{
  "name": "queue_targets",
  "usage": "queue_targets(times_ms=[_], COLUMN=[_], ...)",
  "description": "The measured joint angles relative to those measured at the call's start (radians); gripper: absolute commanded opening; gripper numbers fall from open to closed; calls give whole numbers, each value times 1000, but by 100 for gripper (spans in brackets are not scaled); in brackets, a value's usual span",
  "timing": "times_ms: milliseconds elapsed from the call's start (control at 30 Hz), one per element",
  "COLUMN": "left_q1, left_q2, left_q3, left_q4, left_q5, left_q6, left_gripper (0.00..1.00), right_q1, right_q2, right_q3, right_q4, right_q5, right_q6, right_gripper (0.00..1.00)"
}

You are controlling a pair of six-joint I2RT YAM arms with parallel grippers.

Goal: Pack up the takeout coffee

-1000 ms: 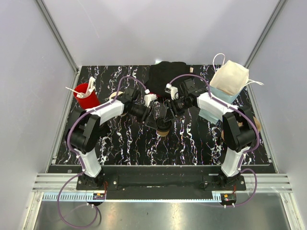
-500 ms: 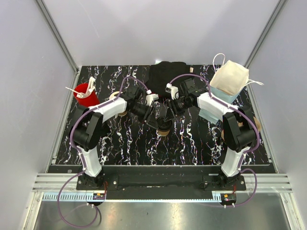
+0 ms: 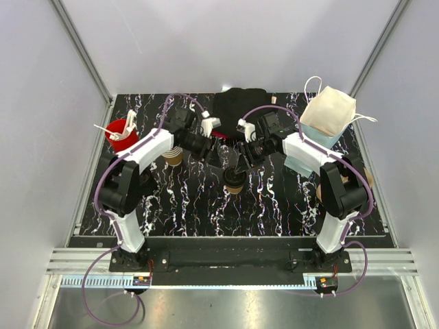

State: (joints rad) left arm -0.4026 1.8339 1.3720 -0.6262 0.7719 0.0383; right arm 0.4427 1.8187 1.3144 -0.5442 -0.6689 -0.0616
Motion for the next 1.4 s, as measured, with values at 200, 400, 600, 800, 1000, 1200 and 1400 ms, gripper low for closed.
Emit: queue_targets(times_ms=[200, 400, 600, 800, 1000, 1200, 1400], left_q1=[25, 26, 50, 114, 159, 195, 285], left_q2=[-53, -61, -78, -167, -271, -368, -560], left_q3=[18, 19, 62, 109, 109, 109, 92], left_q4=[-1, -18, -71, -108, -143, -192, -212], left_q5=[-17, -22, -27, -26, -23, -22, -62], left_q6=[18, 31, 60, 94, 116, 147, 191], left_gripper=[69, 75, 89, 99, 99, 99, 99], right_q1=[2, 3, 2, 2, 3, 13, 94], right_q2=[-27, -50, -80, -177, -269, -303, -323], right_q3=[5, 37, 99, 176, 230, 219, 161], right_q4=[-27, -64, -109, -177, -309, -400, -428], right_q5=[63, 114, 153, 147, 87, 78, 118], right_q6=[-16, -44, -93, -199, -392, -547, -668], right_gripper=[58, 71, 83, 93, 100, 100, 94])
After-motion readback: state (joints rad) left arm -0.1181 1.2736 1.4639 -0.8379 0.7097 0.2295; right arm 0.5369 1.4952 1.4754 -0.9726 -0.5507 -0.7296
